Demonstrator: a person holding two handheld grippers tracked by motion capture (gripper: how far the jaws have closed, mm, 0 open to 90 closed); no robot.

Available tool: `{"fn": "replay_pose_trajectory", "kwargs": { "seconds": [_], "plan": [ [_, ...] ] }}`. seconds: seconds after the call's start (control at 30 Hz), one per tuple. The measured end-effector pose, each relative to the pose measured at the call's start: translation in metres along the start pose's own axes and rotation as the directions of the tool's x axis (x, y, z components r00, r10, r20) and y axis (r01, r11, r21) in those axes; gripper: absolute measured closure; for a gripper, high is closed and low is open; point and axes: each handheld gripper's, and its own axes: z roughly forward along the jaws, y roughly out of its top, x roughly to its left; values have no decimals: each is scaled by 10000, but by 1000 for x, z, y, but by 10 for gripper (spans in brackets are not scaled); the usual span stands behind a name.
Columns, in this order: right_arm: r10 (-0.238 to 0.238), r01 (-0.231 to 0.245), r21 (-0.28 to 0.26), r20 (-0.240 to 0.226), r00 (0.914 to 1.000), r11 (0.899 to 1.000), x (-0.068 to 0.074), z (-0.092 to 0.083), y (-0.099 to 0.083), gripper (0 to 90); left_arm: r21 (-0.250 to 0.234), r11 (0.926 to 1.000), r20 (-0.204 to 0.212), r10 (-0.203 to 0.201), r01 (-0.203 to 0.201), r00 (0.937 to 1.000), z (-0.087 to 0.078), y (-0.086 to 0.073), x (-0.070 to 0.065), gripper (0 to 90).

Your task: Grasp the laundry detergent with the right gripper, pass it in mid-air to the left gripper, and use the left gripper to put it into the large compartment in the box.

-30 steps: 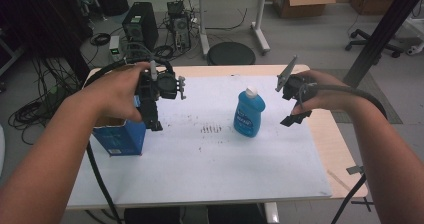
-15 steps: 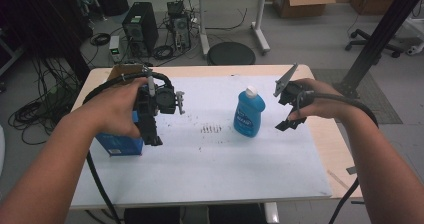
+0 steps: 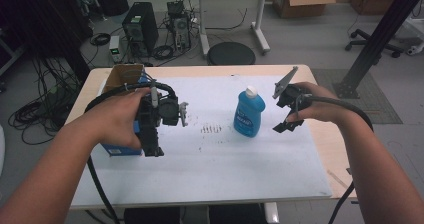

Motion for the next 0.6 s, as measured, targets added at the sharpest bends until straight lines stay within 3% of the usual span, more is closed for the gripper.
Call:
{"fn": "replay_pose_trajectory", "kwargs": {
  "seconds": [0.6],
  "plan": [
    [516, -517, -585, -29, 9987, 9969, -1, 21, -8, 34, 15, 10000, 100, 3, -3, 9999, 10, -6, -13, 2]
  ]
}}
